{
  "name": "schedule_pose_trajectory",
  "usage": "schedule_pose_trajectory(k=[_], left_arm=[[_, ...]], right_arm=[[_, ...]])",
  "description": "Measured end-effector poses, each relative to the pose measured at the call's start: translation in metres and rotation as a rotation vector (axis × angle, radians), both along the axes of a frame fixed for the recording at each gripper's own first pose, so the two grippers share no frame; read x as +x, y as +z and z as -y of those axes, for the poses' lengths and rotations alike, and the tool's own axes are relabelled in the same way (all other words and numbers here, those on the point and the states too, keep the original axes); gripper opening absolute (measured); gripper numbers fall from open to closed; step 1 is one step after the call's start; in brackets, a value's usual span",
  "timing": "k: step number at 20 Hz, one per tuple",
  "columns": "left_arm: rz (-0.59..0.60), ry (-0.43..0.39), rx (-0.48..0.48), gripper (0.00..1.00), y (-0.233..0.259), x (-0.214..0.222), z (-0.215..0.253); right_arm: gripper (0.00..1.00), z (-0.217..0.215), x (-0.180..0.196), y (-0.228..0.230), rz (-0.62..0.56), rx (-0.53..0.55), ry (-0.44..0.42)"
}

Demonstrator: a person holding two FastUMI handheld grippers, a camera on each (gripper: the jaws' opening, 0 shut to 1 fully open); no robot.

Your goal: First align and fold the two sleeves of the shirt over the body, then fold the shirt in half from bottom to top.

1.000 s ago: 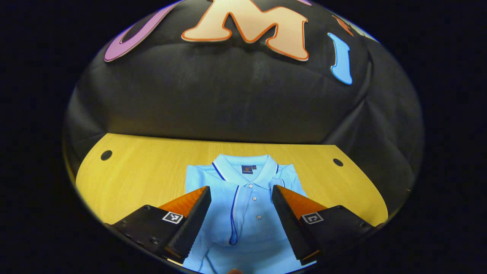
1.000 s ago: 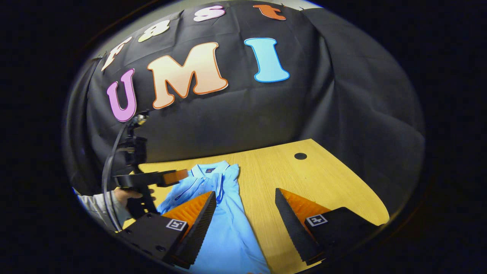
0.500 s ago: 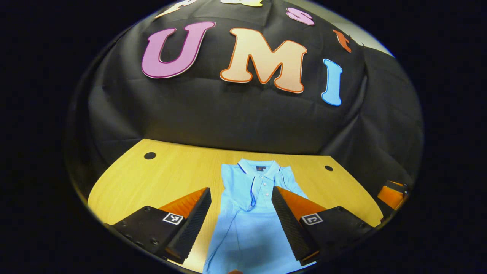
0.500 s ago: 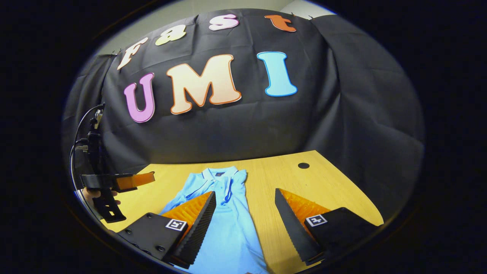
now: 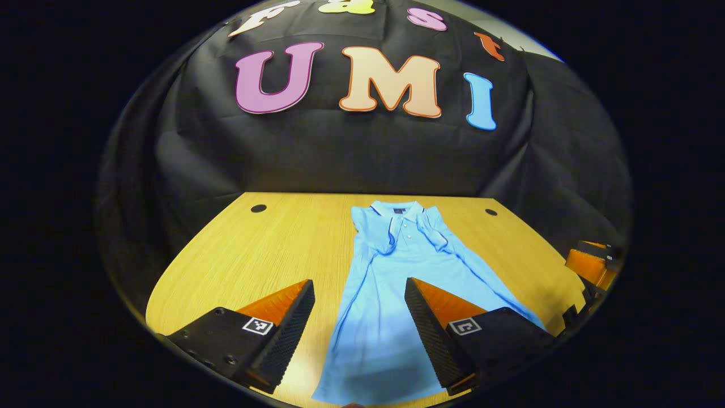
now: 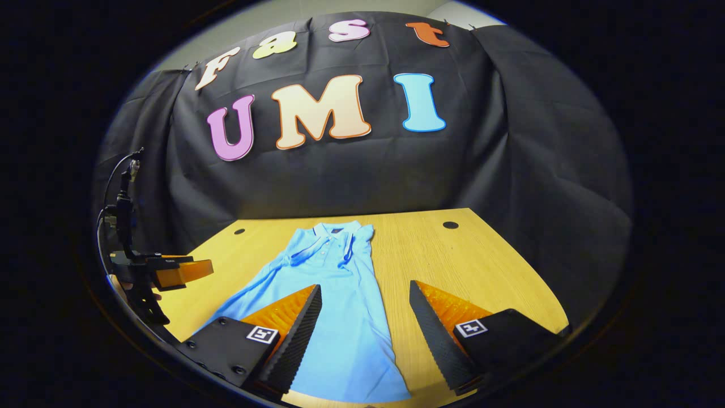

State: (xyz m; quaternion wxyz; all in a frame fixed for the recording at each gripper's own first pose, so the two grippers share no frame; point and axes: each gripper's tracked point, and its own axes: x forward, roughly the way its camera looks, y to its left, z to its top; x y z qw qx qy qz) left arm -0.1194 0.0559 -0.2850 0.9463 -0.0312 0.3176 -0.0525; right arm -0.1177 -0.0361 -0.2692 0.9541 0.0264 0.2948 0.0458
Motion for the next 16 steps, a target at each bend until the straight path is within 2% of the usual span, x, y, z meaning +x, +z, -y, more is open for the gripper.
schedule_pose_trajectory(k=[8,12,15,16], left_arm=[[-0.109,-0.033,0.031,0.96,-0.045,-0.071,-0.006],[-0.173,-0.079,0.054,0.96,-0.072,-0.106,-0.005],[-0.207,-0.071,0.070,0.96,-0.088,-0.118,-0.012],[-0.216,-0.062,0.066,0.96,-0.094,-0.120,-0.014]], right_arm=[[0.98,0.000,-0.065,-0.047,-0.135,-0.031,0.034],[0.98,0.001,-0.088,-0.074,-0.196,-0.064,0.049],[0.98,0.000,-0.098,-0.089,-0.239,-0.076,0.050],[0.93,0.000,-0.100,-0.094,-0.250,-0.081,0.049]])
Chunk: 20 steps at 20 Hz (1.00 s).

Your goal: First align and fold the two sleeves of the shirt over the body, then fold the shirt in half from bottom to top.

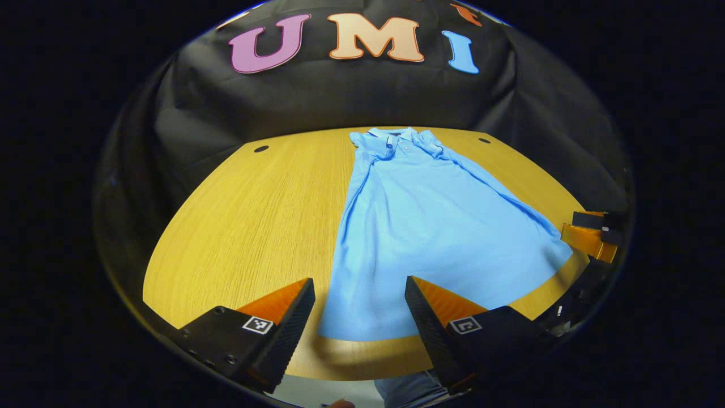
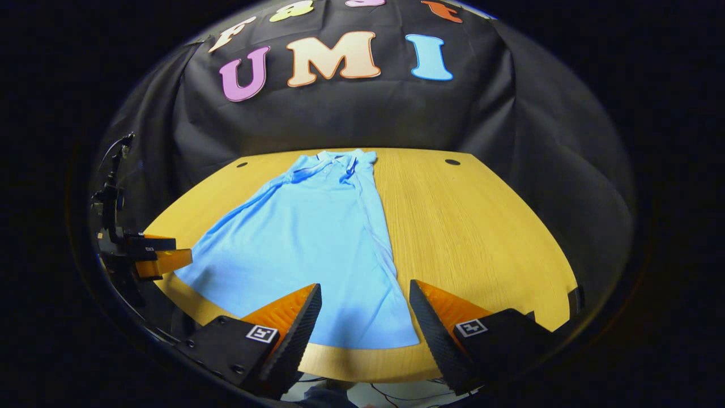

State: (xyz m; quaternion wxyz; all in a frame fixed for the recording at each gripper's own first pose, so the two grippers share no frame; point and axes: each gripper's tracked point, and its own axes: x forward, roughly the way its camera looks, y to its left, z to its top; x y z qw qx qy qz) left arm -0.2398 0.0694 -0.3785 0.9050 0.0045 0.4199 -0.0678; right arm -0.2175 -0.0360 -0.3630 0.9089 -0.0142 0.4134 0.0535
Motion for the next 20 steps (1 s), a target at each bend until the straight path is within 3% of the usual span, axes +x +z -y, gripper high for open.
schedule_pose_trajectory(k=[6,10,14,15,16,17,20], left_arm=[[-0.056,-0.030,0.010,0.96,-0.024,-0.019,0.007],[-0.026,-0.042,0.013,0.97,-0.024,-0.013,0.011],[-0.030,-0.021,-0.014,0.97,-0.026,-0.017,0.012],[-0.022,-0.024,-0.012,0.98,-0.026,-0.015,0.012],[-0.025,-0.033,-0.018,0.96,-0.026,-0.017,0.012],[-0.013,-0.047,-0.022,0.94,-0.025,-0.016,0.017],[-0.008,-0.079,-0.039,0.64,-0.026,-0.017,0.033]], right_arm=[[0.92,0.011,-0.027,-0.024,-0.056,-0.023,-0.019],[0.93,0.013,-0.038,-0.043,-0.113,-0.031,-0.025],[0.99,0.011,-0.037,-0.044,-0.098,-0.039,-0.025],[0.94,0.011,-0.037,-0.045,-0.101,-0.041,-0.024],[0.98,0.006,-0.038,-0.044,-0.100,-0.029,-0.018],[0.92,0.001,-0.040,-0.045,-0.105,-0.026,-0.002],[0.57,-0.014,-0.041,-0.048,-0.114,-0.011,0.038]])
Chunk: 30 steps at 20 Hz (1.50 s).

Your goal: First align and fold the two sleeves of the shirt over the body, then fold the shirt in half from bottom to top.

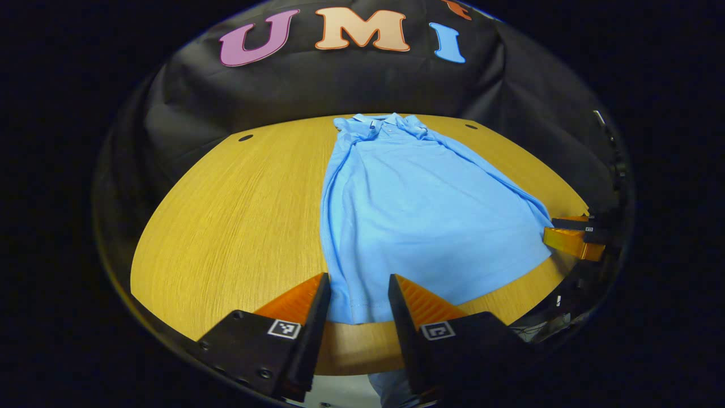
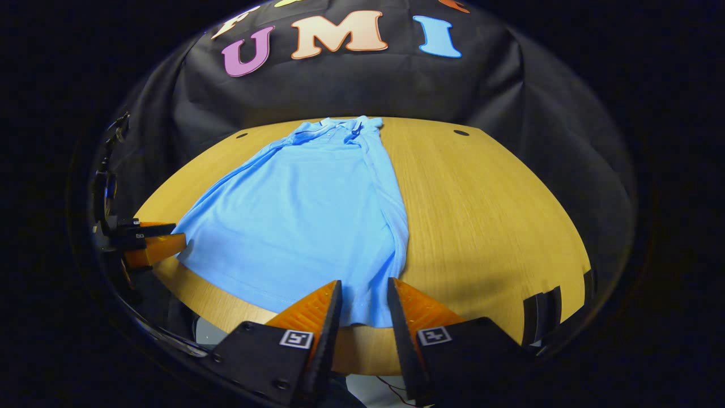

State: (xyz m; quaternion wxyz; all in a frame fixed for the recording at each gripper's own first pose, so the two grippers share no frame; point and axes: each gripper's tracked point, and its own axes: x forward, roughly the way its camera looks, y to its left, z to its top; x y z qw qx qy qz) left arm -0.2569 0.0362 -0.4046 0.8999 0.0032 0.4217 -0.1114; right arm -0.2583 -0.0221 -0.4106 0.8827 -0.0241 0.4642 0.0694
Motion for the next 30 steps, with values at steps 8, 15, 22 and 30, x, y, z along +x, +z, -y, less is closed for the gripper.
schedule_pose_trajectory(k=[8,15,22,30], left_arm=[[-0.025,0.043,-0.062,0.00,0.002,-0.002,0.014],[-0.026,0.063,-0.092,0.00,0.023,0.018,0.018],[0.036,0.077,-0.131,0.00,0.061,0.068,0.019],[0.105,0.082,-0.151,0.00,0.086,0.138,0.009]], right_arm=[[0.03,-0.008,-0.001,0.001,-0.045,0.055,-0.018],[0.03,-0.022,0.019,0.028,-0.011,0.129,0.007],[0.03,-0.038,0.077,0.071,0.088,0.167,0.020],[0.02,-0.051,0.164,0.106,0.207,0.191,-0.022]])
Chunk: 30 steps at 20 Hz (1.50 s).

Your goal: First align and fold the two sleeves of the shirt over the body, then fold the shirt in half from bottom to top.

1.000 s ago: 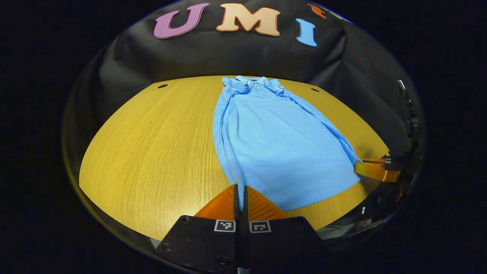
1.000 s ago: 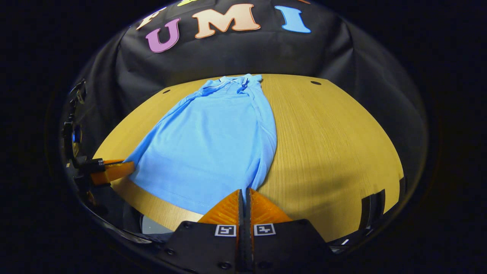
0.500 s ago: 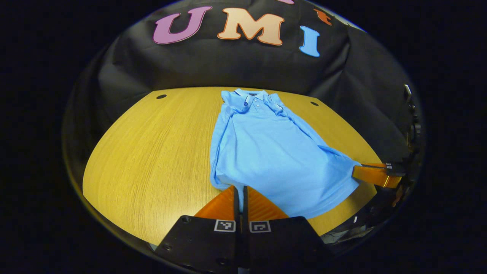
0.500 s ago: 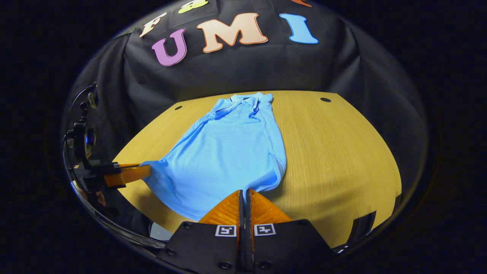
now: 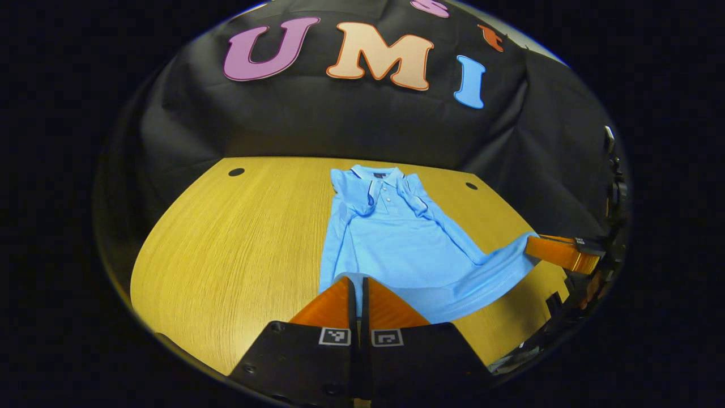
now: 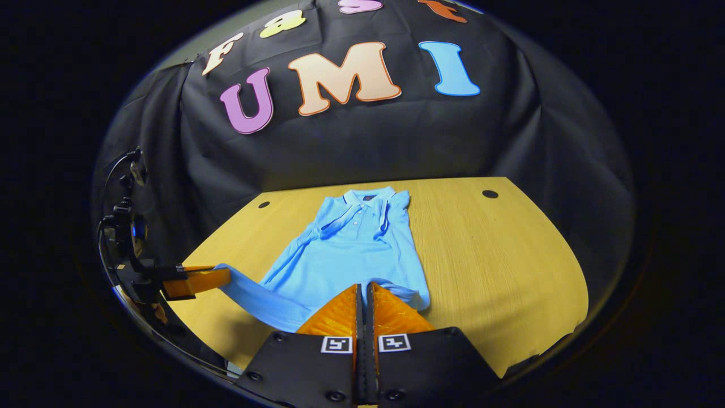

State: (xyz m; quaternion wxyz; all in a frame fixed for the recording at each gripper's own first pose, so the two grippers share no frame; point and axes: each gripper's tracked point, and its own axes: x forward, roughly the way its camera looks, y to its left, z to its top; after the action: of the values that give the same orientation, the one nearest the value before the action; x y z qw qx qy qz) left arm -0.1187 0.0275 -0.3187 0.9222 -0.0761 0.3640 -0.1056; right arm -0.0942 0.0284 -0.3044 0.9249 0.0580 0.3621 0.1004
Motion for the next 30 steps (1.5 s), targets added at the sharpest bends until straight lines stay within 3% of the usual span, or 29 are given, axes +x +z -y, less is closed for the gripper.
schedule_pose_trajectory(k=[17,24,30], left_arm=[[0.129,-0.016,-0.014,0.00,0.024,0.174,-0.010],[0.131,-0.001,-0.028,0.00,0.006,0.236,-0.014],[0.112,-0.001,-0.037,0.00,-0.023,0.285,-0.020]], right_arm=[[0.03,-0.004,0.165,0.010,0.138,-0.020,-0.095],[0.02,0.001,0.234,-0.010,0.161,-0.031,-0.145],[0.02,0.011,0.278,-0.061,0.106,-0.026,-0.217]])
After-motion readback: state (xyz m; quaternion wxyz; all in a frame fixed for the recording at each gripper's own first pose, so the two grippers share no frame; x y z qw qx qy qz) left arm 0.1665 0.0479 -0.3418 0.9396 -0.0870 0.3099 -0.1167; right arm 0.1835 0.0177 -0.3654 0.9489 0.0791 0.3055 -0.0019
